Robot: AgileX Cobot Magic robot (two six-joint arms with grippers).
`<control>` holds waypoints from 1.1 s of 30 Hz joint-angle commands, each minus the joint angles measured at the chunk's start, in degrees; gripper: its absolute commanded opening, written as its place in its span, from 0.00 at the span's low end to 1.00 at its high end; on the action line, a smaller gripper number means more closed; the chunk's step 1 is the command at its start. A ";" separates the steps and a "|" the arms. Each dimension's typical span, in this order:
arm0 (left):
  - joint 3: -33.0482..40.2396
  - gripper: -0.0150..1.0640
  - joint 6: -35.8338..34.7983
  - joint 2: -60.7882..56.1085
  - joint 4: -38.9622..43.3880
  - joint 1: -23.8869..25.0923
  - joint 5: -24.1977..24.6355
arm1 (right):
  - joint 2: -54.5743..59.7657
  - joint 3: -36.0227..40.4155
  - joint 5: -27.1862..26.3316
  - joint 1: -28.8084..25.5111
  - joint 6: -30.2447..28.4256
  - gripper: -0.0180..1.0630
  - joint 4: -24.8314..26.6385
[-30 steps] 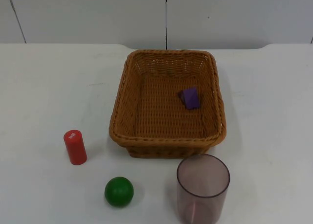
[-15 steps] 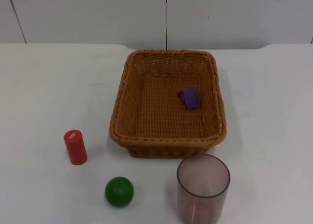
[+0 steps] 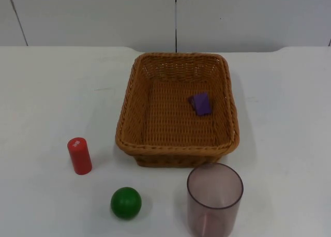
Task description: Pick up the basket with the left hand and place the triangular block into the basket with the right hand.
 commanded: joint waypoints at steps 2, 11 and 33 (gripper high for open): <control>0.62 0.99 1.26 -0.14 -4.11 0.11 4.11 | -0.26 0.20 4.57 0.72 0.16 0.98 2.15; 5.20 0.99 5.85 -0.14 -6.70 0.11 8.30 | -0.26 4.59 7.77 0.72 6.35 0.98 1.97; 14.92 0.99 5.95 -0.14 -4.77 -1.62 10.38 | -0.26 19.58 8.79 6.56 11.74 0.98 -2.81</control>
